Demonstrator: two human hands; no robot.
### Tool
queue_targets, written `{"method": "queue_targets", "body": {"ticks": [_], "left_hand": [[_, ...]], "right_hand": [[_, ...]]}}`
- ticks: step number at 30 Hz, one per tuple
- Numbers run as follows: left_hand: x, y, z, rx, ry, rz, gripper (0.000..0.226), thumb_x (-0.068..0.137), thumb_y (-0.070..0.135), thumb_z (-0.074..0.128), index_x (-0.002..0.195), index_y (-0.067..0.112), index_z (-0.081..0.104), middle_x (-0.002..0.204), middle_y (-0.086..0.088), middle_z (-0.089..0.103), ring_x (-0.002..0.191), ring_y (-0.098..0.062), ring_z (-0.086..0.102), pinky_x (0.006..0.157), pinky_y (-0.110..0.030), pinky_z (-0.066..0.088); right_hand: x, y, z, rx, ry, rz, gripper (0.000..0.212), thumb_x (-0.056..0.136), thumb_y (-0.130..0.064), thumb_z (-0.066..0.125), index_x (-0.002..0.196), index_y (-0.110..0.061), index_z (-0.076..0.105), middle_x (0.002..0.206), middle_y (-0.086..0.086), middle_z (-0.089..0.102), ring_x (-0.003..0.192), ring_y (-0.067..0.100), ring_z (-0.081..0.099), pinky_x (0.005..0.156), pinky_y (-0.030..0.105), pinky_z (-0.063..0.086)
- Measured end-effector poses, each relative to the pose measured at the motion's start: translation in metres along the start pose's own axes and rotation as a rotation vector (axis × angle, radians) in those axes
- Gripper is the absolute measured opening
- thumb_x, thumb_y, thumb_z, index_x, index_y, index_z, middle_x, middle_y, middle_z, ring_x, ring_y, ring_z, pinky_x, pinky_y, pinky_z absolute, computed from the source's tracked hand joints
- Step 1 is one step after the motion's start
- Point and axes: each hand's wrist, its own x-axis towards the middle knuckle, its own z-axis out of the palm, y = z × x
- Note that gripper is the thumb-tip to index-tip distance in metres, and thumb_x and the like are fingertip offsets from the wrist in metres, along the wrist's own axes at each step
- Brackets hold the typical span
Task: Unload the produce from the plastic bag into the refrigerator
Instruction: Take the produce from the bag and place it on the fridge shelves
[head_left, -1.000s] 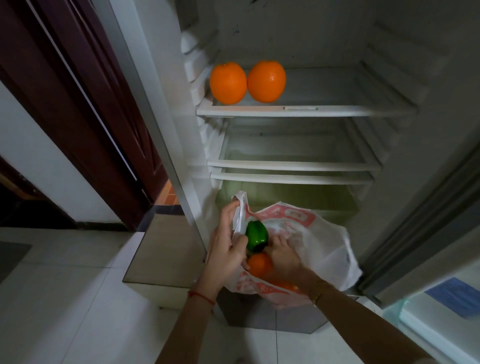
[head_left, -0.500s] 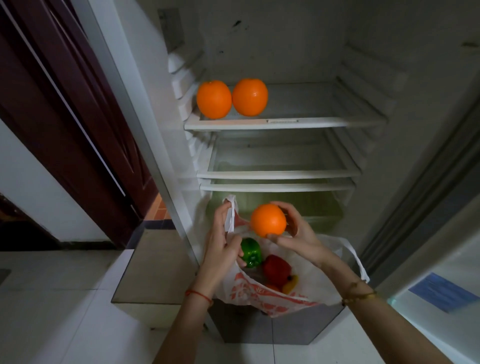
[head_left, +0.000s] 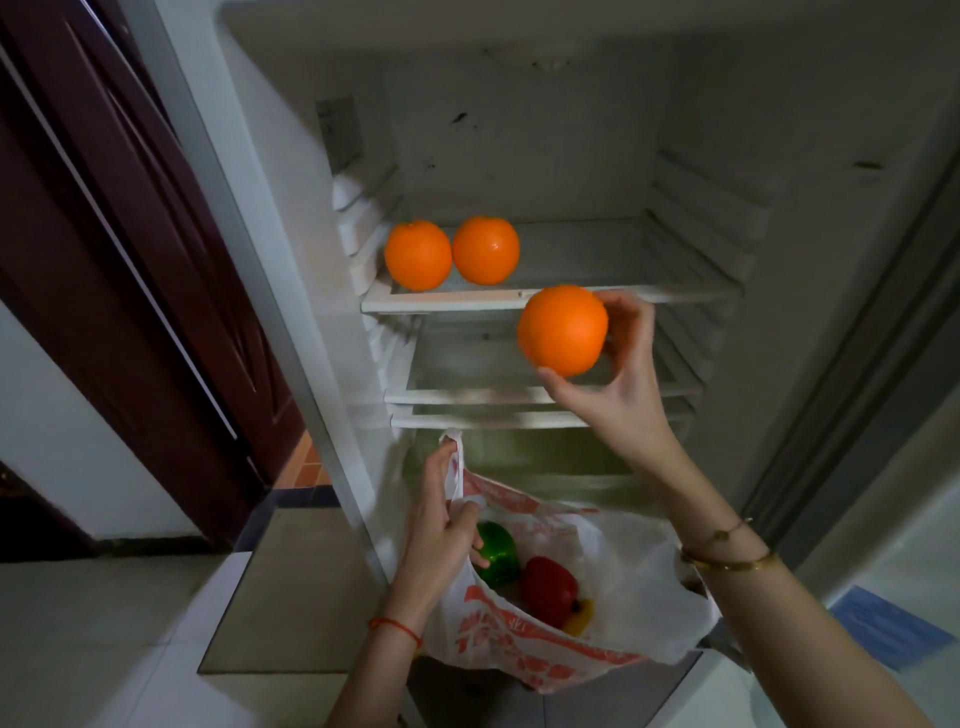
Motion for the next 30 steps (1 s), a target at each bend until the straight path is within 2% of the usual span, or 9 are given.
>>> {"method": "queue_targets", "body": {"ticks": [2,4,8,11,13,15,18,23,30], "left_hand": [[0.002,0.0,0.0,-0.01,-0.004,-0.01,0.065,0.095,-0.002,0.047,0.139,0.043,0.031,0.119,-0.036,0.052,0.051,-0.014,0.06,0.052,-0.033,0.056],[0.003,0.001,0.0,-0.025,-0.01,-0.015,0.065,0.095,-0.002,0.047,0.137,0.046,0.032,0.114,-0.037,0.052,0.05,-0.013,0.06,0.051,-0.03,0.055],[0.006,0.002,-0.001,-0.007,-0.008,-0.025,0.064,0.096,-0.001,0.047,0.141,0.041,0.029,0.097,-0.019,0.057,0.049,-0.013,0.06,0.051,-0.034,0.056],[0.007,0.004,-0.002,0.008,-0.01,-0.02,0.063,0.097,-0.001,0.046,0.139,0.043,0.028,0.094,-0.016,0.057,0.049,-0.015,0.059,0.052,-0.037,0.057],[0.006,0.005,-0.003,0.016,-0.01,-0.015,0.063,0.096,-0.002,0.046,0.137,0.044,0.029,0.099,-0.018,0.057,0.049,-0.015,0.06,0.051,-0.036,0.057],[0.007,0.006,-0.003,0.018,-0.006,-0.012,0.063,0.096,-0.002,0.046,0.133,0.047,0.03,0.105,-0.019,0.056,0.05,-0.013,0.06,0.05,-0.032,0.055],[0.006,0.007,-0.003,0.033,0.0,-0.015,0.062,0.096,-0.003,0.045,0.135,0.043,0.03,0.096,-0.011,0.06,0.049,-0.011,0.059,0.052,-0.032,0.056],[0.005,0.011,-0.004,0.028,0.013,0.016,0.06,0.095,-0.007,0.047,0.142,0.027,0.034,0.096,0.018,0.051,0.051,-0.005,0.057,0.05,-0.02,0.05],[0.004,0.012,-0.005,0.021,-0.006,0.01,0.058,0.096,-0.003,0.049,0.139,0.034,0.033,0.095,0.017,0.049,0.052,-0.002,0.058,0.05,-0.018,0.05]], "right_hand": [[0.02,-0.008,0.0,-0.004,0.092,-0.014,0.079,0.073,-0.023,0.081,0.132,-0.014,0.029,0.135,0.002,0.037,0.12,0.009,0.048,0.094,0.03,0.049],[0.041,-0.012,-0.001,-0.032,0.13,-0.046,0.083,0.075,-0.018,0.08,0.138,-0.017,0.027,0.139,0.003,0.035,0.122,0.01,0.047,0.095,0.03,0.05],[0.079,-0.01,0.001,-0.192,0.183,-0.015,0.08,0.069,-0.032,0.077,0.137,-0.021,0.036,0.134,0.002,0.041,0.119,0.02,0.05,0.094,0.042,0.051],[0.099,0.0,0.004,-0.305,0.2,0.073,0.078,0.068,-0.036,0.077,0.131,-0.017,0.035,0.123,-0.001,0.044,0.119,0.027,0.048,0.099,0.05,0.044],[0.108,0.008,0.006,-0.358,0.195,0.128,0.08,0.066,-0.037,0.078,0.129,-0.015,0.033,0.124,0.005,0.047,0.118,0.031,0.049,0.1,0.052,0.043],[0.114,0.016,0.008,-0.361,0.184,0.179,0.082,0.065,-0.033,0.081,0.128,-0.012,0.033,0.127,0.009,0.048,0.117,0.03,0.051,0.097,0.045,0.046],[0.116,0.025,0.01,-0.369,0.181,0.212,0.084,0.067,-0.023,0.084,0.131,-0.007,0.033,0.132,0.011,0.045,0.12,0.027,0.05,0.09,0.033,0.043],[0.12,0.032,0.01,-0.353,0.182,0.26,0.081,0.07,-0.029,0.084,0.13,-0.008,0.033,0.135,0.012,0.048,0.123,0.03,0.051,0.095,0.04,0.045],[0.125,0.028,0.011,-0.412,0.131,0.345,0.077,0.078,-0.045,0.076,0.132,-0.006,0.038,0.133,0.015,0.054,0.119,0.032,0.056,0.091,0.039,0.048]]}}
